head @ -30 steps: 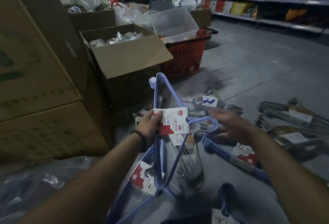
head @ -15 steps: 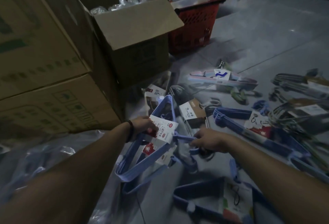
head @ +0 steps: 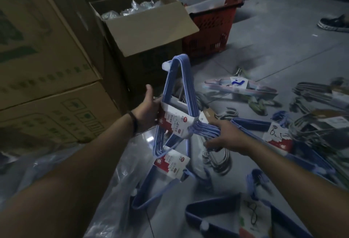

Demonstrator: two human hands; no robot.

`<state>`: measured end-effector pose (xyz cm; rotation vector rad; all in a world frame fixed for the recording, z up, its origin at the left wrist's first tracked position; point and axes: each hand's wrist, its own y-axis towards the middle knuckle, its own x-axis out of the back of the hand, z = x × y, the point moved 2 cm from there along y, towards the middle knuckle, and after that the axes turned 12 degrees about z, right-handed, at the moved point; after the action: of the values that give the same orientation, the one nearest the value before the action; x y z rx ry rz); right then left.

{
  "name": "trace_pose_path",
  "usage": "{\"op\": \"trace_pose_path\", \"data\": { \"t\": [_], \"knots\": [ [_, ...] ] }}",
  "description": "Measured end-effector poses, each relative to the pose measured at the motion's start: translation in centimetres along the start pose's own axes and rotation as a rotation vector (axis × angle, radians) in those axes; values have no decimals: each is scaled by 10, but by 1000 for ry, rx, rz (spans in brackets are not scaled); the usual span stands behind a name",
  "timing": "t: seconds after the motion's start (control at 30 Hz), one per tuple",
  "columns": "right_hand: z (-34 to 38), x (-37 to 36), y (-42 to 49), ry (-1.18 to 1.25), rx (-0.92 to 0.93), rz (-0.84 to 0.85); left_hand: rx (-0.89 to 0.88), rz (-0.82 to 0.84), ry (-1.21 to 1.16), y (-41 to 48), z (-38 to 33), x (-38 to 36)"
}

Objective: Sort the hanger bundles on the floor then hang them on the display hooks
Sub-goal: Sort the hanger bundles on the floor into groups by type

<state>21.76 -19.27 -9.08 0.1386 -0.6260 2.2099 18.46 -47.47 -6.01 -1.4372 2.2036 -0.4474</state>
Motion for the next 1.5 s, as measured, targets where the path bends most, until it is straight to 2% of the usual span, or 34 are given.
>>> {"op": "trace_pose_path", "data": {
  "t": [0.13,0.23,0.33,0.4,0.5,0.63,0.7,0.8,0.87,0.93,1.0,1.13,1.23,1.3,1.37,1.43,1.5],
  "knots": [
    [17,11,-10,-144,144,-89,-19,137,-88,-24,-19,19],
    [14,0,-18,-329,248,-288,21,172,-115,-50,-21,39],
    [-11,-25,-18,-565,356,-464,-32,198,-208,-71,-14,63],
    [-31,-38,-12,-757,420,-534,122,254,-225,-80,-12,63],
    [-48,-44,-5,-949,602,-621,403,225,39,-75,-3,62],
    [-61,-69,3,-1113,767,-562,654,131,282,-43,36,36],
    [-74,-83,5,-1138,710,-530,732,44,423,-25,68,27],
    [-85,-98,4,-1123,495,-439,663,-154,828,-8,107,28],
    [-90,-106,5,-1062,305,-332,650,-173,846,-6,118,23],
    [-97,-112,5,-1040,146,-245,669,-57,839,-8,124,10],
    [-102,-115,5,-1034,42,-201,646,-29,998,-6,130,2],
    [-93,-119,5,-1020,-32,-138,541,-248,1070,1,143,-2],
    [-83,-111,3,-1017,-34,-93,610,-230,1130,2,136,-5],
    [-75,-99,0,-921,-26,-120,696,-145,1196,4,121,-8],
    [-67,-74,1,-788,-17,-238,714,-137,1262,12,99,-15],
    [-63,-37,0,-665,-25,-399,646,-190,1329,23,75,-29],
    [-66,5,-5,-570,-126,-518,528,-276,1444,31,49,-55]
  ]
}}
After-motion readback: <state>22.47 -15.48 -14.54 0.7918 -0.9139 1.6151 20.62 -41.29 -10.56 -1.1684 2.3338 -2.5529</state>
